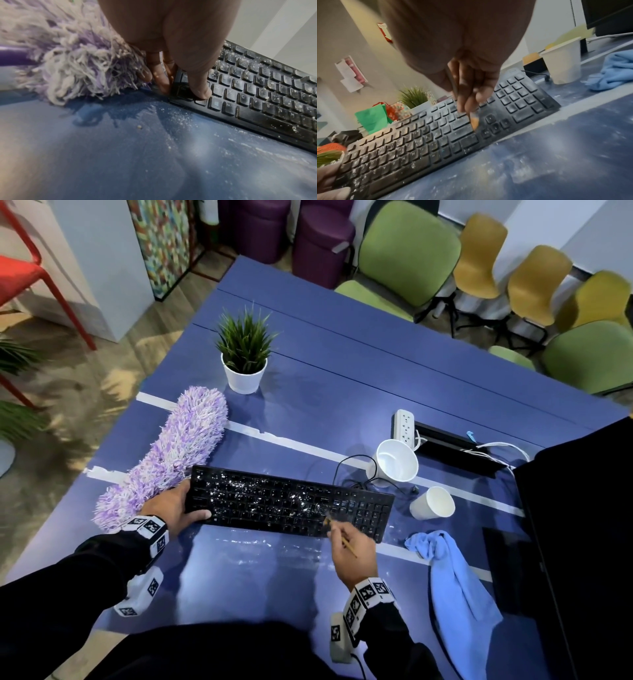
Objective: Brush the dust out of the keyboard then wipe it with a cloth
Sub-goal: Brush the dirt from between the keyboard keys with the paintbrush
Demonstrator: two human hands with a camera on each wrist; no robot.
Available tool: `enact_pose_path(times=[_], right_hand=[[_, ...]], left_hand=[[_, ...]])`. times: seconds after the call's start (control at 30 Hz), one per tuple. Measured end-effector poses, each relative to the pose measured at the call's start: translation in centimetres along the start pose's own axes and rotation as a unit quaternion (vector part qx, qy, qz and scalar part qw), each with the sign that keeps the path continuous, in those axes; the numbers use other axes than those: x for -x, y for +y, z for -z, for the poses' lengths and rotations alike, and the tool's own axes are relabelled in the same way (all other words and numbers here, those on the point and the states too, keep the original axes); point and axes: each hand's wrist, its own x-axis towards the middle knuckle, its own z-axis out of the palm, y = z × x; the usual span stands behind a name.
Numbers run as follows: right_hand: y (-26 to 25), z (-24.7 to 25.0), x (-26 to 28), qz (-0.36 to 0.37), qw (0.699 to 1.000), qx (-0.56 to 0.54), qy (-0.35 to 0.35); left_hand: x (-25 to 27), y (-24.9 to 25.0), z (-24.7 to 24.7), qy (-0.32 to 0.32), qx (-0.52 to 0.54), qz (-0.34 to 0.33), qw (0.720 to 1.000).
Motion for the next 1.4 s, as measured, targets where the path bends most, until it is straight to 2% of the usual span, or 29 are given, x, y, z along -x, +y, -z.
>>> enact_pose_path(times=[0.07,0.1,0.2,0.23,0.33,0.47,0.53,0.63,0.67,0.8,0.9,1.0,1.13,1.23,1.33,1.4], right_hand=[[-0.7,0.4,-0.4,-0.001,0.998,-0.016,0.061],[-1.0,0.6,-0.7,-0.003,0.998,-0.019,0.060],[-1.1,0.5,-1.2,-0.020,0.998,0.044,-0.048],[-1.0,0.4,-1.2,-0.025,0.997,0.058,-0.053],[-0.4,0.3,-0.9,-0.018,0.999,0.029,0.015],[0.3,-0.2,-0.3,-0.010,0.997,0.061,-0.050],[0.3,0.3,-0.1,-0.012,0.999,0.032,-0.014],[-0.4,1.4,-0.3,-0.009,0.996,-0.024,0.088],[-0.4,1.7,-0.6,-0.011,0.994,-0.033,0.103],[-0.3,1.7,-1.2,-0.026,0.999,0.001,0.035],[-0.2,1.9,-1.1,-0.011,0.997,-0.022,0.072],[-0.4,2.0,-1.3,0.003,0.998,0.003,0.060],[-0.6,2.7,-2.0,-0.020,0.991,0.003,0.130],[-0.7,3.2,-2.4,-0.014,0.995,0.024,0.095],[-1.2,3.5,-2.4,0.010,0.995,-0.003,0.097],[-1.6,3.3,-2.4,0.028,0.998,0.009,0.060]], left_hand=[[0.0,-0.2,-0.1,0.003,0.003,-0.001,1.000],[0.0,-0.3,-0.1,0.002,0.005,-0.002,1.000],[-0.3,-0.4,-0.1,-0.002,0.013,-0.009,1.000],[-0.3,-0.4,-0.1,-0.002,0.014,-0.010,1.000],[-0.3,-0.5,-0.3,0.003,0.021,-0.012,1.000],[-0.3,-0.8,-0.3,0.005,0.024,-0.017,1.000],[-0.3,-0.7,-0.3,0.002,0.021,-0.016,1.000],[-0.3,-0.6,-0.3,-0.001,0.014,-0.010,1.000],[-0.3,-0.7,-0.2,-0.004,0.014,-0.010,1.000],[-0.5,-0.9,-0.1,-0.018,0.032,-0.019,0.999],[-0.4,-0.4,-0.1,-0.008,0.015,-0.011,1.000],[-0.2,-0.4,-0.1,-0.004,0.006,-0.009,1.000],[-0.3,-0.5,0.0,-0.007,0.012,-0.011,1.000],[-0.2,-0.3,0.1,-0.006,0.014,-0.006,1.000],[-0.3,-0.6,0.0,-0.010,0.021,-0.006,1.000],[-0.4,-0.7,0.0,-0.011,0.025,-0.003,1.000]])
